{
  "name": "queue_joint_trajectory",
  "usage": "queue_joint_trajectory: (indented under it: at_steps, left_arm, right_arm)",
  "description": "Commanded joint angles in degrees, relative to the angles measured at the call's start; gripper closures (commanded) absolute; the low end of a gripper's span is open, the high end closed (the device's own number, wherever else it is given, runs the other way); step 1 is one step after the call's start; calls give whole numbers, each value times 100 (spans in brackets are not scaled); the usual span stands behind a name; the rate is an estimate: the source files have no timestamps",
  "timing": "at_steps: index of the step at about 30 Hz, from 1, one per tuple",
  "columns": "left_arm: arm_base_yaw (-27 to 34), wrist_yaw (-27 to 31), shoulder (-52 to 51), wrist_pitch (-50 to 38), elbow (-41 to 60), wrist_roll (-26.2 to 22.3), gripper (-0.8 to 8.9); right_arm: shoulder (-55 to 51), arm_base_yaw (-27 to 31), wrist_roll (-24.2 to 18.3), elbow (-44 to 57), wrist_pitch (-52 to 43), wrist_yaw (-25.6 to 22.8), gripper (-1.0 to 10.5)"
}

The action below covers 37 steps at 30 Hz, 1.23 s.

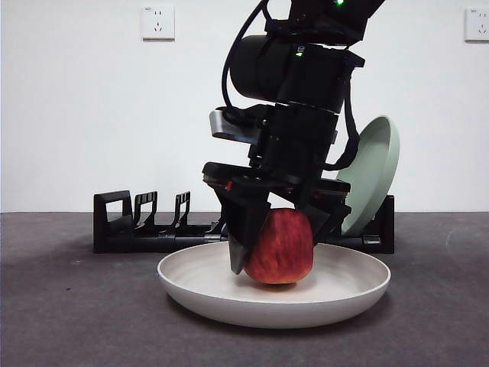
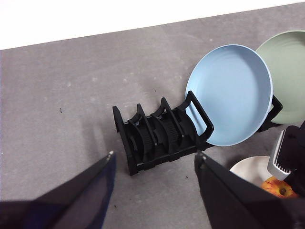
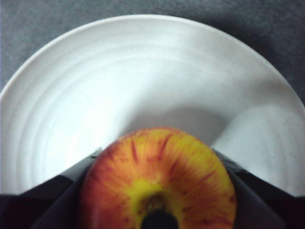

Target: Take the yellow plate from the plate rack,put the plate on the table,take the apple from the table,put the apple in the plate

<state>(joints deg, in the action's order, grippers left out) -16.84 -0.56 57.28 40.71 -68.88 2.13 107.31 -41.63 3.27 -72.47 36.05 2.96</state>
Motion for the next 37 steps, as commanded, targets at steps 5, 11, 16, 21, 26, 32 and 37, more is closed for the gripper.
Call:
queue_joint_trajectory:
  at_steps: [5,11,16,21,26,32,37]
  left_arm:
    - [-11,9,-4,-33,20,-68,531]
    - [-11,0,-4,-35,20,-72,531]
    - [-11,2,-4,-37,20,-94,531]
    - [-11,0,-2,-39,20,-94,531]
    - [-11,-15,-2,-4,20,-208,534]
    - [-11,-15,-2,249,20,-282,673]
    - [-11,-275,-2,382,20,-413,822]
  right_arm:
    - [-9,-11,140,42,-7,4,406]
    - [-350,-11,138,35,15,7,410]
    - [-1060,-4,57,31,26,-15,412]
    - [-2024,85,-133,31,24,-72,417]
    - [-2975,243,-289,31,35,-658,607]
    - [-3912,688,-387,31,68,-940,894]
    - [-4548,1401,-470,31,378,-933,955]
